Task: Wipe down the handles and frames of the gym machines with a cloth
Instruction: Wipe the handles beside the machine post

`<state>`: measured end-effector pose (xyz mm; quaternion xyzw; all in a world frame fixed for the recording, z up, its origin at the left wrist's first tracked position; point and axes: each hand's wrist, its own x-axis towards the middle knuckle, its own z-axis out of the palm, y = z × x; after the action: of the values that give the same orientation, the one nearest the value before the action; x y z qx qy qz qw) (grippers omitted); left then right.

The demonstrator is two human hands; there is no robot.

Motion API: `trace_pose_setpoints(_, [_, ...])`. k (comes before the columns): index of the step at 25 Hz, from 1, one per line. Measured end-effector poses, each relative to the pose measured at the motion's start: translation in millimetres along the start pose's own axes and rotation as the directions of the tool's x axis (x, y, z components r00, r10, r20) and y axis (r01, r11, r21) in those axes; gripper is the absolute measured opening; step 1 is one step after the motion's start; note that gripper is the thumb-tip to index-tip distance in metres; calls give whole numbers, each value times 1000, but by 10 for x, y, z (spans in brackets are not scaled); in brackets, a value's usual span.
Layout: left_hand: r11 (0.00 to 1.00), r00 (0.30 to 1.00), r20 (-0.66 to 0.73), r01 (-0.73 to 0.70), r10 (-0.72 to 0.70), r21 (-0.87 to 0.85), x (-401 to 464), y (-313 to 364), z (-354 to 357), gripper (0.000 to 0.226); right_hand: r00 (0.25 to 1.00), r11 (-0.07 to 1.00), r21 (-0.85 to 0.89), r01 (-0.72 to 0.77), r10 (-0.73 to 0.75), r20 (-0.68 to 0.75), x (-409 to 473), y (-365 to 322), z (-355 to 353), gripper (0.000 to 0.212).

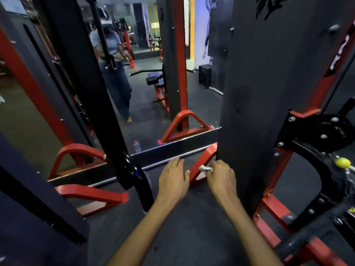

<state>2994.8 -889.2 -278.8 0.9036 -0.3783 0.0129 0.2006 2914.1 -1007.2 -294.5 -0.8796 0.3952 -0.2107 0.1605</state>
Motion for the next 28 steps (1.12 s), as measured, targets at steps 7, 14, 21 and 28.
trace_pose_setpoints(7, [992,998,36,46,-51,119,990,-58,368,44,997,998,57,-24,19,76,928,-45,542,15])
trace_pose_setpoints(14, [935,945,68,304,-321,181,1670,-112,792,51,962,992,56,109,-119,245,2063,-399,1286,20])
trace_pose_setpoints(21, [794,811,68,547,-581,263,1980,-370,959,57,856,952,37,304,-289,429,2855,-485,1900,23])
trace_pose_setpoints(28, [744,751,-180,658,-635,118,2729,-811,1096,46,705,858,187,478,-502,502,3359,-714,2142,23])
